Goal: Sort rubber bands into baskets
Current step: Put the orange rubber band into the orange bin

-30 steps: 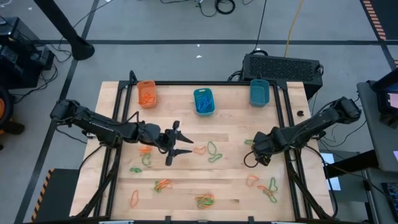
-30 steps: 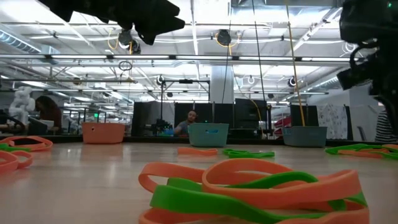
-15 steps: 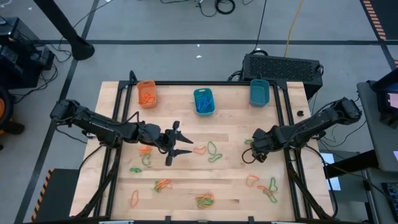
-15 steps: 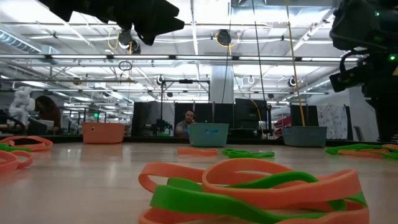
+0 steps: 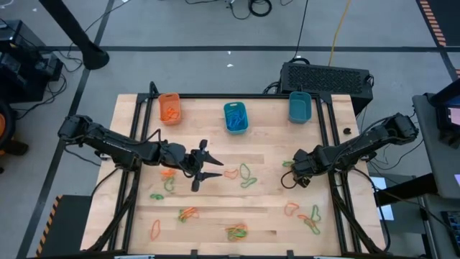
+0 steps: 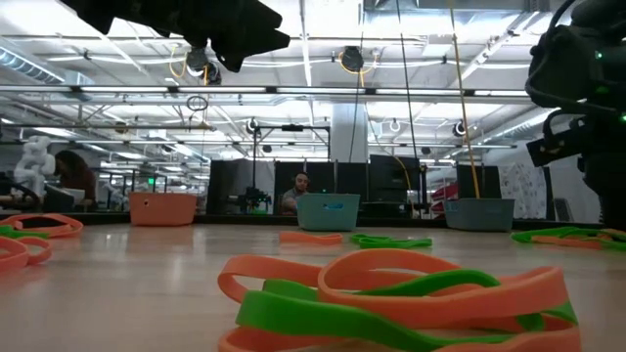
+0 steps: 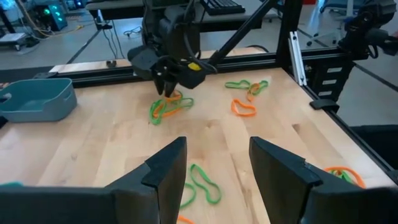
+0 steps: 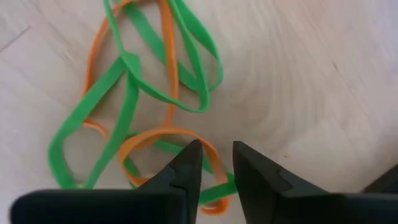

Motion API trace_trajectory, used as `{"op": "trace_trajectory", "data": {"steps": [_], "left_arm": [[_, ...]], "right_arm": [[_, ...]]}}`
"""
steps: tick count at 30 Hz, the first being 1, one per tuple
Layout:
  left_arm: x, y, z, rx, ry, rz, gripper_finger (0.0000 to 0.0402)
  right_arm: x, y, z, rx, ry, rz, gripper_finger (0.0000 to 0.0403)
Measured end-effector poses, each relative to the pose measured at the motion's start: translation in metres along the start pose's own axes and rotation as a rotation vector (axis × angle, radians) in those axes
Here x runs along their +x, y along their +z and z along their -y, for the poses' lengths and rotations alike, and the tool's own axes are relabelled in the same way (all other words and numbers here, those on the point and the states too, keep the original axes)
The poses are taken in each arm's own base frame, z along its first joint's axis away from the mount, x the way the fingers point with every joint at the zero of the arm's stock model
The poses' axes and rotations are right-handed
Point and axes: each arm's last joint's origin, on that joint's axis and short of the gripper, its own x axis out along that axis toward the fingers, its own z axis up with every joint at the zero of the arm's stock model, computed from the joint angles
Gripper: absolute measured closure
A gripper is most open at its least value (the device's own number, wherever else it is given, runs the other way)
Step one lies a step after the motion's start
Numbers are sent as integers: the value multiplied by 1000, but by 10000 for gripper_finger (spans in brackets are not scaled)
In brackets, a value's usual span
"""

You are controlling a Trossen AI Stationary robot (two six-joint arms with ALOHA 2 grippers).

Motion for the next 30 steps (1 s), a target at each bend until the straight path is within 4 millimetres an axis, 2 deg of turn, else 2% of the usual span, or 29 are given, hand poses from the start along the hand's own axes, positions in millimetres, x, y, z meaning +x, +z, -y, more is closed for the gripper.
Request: {"op": "trace_trajectory", "data": {"steps": [8,12,20,26,30], "left_arm": [[0,0,0,0,13,0,219],[0,0,0,0,13,0,219],[3,-2,0,-1,13,-7,219],[25,-16,2,-27,5,1,219],[45,-22,3,-61,5,123,219]], "right_arm": [[-4,3,-3,-42,21,27,395],[-17,11,-10,-66,50,80,396],[-56,29,-27,-104,105,239,400],[-89,42,-48,-158,237,436,401],[-104,50,-64,-208,363,601,401]]}}
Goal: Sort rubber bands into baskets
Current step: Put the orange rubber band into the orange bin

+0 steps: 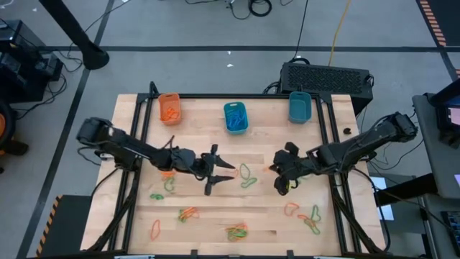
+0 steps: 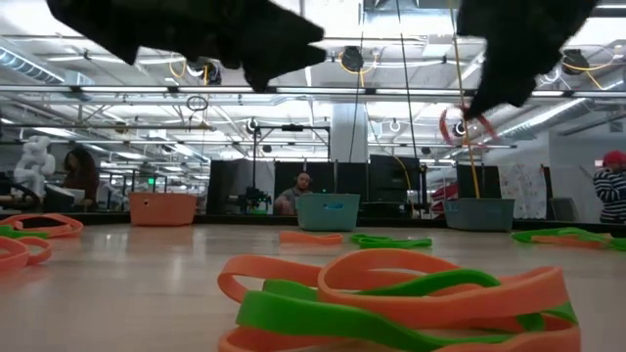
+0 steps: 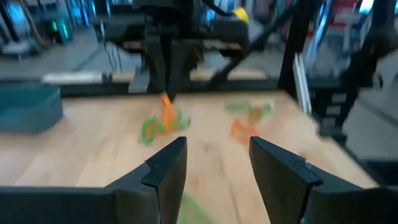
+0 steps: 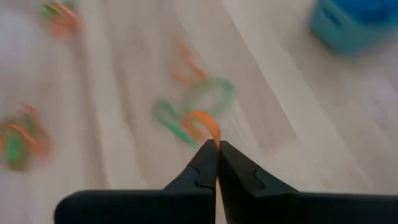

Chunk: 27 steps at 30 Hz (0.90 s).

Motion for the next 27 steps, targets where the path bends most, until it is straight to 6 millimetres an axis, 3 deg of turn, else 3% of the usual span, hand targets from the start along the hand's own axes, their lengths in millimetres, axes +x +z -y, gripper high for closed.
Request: {"op": "trace_trajectory", "data": {"steps": [9,18,27], "left_arm": [[31,-22,1,-59,-8,100,219],[60,-24,3,-189,-15,98,219],[64,-32,-6,-210,50,12,219]], "right_arm": [[4,19,-22,-77,148,209,401],[27,15,-31,-97,139,179,401],[36,11,-33,-99,139,144,401]]}}
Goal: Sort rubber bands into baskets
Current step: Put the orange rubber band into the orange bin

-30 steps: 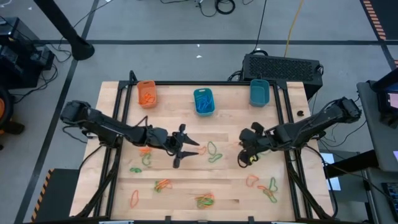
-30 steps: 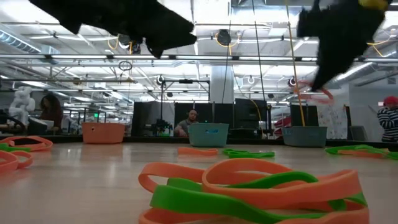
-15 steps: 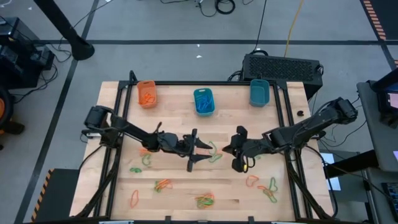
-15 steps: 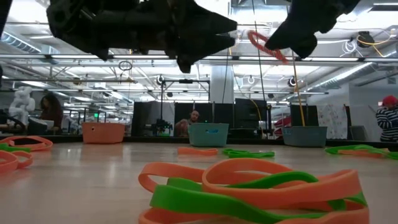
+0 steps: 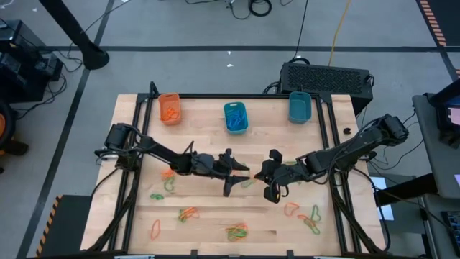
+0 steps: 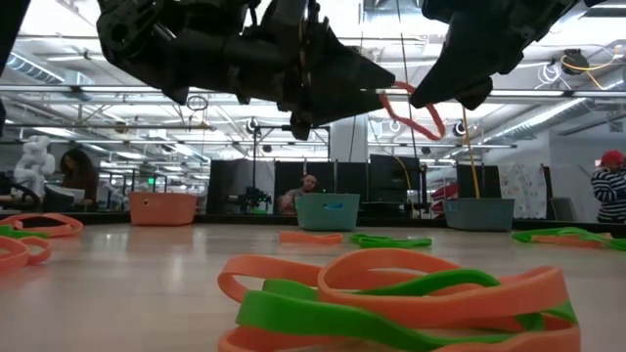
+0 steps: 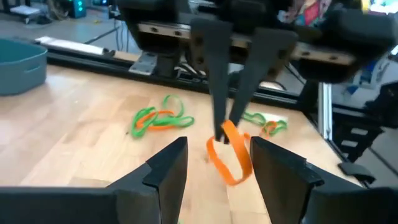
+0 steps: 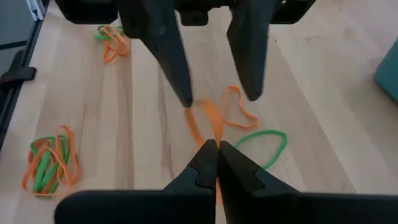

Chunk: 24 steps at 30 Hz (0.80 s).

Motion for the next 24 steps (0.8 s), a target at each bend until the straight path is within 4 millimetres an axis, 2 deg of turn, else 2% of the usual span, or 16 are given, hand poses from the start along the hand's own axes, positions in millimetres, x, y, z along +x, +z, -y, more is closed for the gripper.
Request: {"op": "trace_trajectory", "data": {"steps": [24], "left_arm": [[0,0,0,-31,-67,-22,219]], "right_arm": [[0,4,0,-9,2,42,401]]}}
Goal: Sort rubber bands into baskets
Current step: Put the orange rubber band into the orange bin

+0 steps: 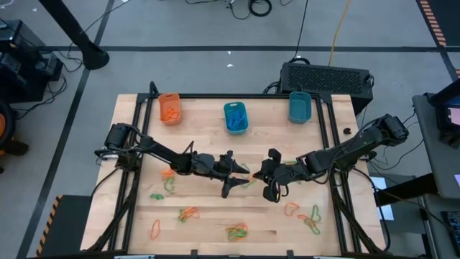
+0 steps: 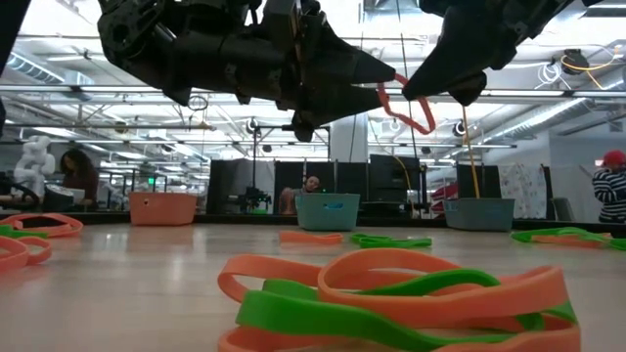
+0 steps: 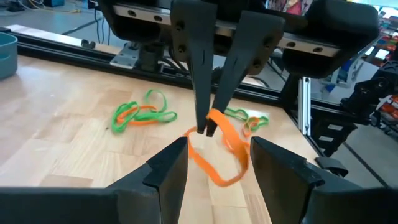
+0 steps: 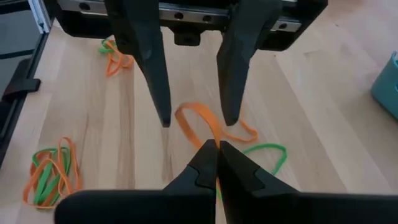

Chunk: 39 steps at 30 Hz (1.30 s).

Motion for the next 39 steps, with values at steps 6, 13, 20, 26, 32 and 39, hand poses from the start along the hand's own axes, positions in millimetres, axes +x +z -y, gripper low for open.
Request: {"op": "trace_trajectory", "data": {"steps": [6,13,20,26,32,39], "left_arm": [[0,0,-1,0,2,-7,234],[0,0,-3,48,12,-4,327],[0,0,-2,88,36,2,393],[0,1,-3,91,41,4,397],[-8,16,-5,105,78,7,398],[-53,57,-17,175,393,-154,399]], "right_arm": [[1,1,3,6,-11,1,401],[1,1,3,7,-5,-3,401],[1,1,3,9,-4,-4,392],[1,1,4,4,-27,2,344],[-4,-1,7,-71,-44,-35,285],[-10,-3,10,-107,-62,-63,255]]}}
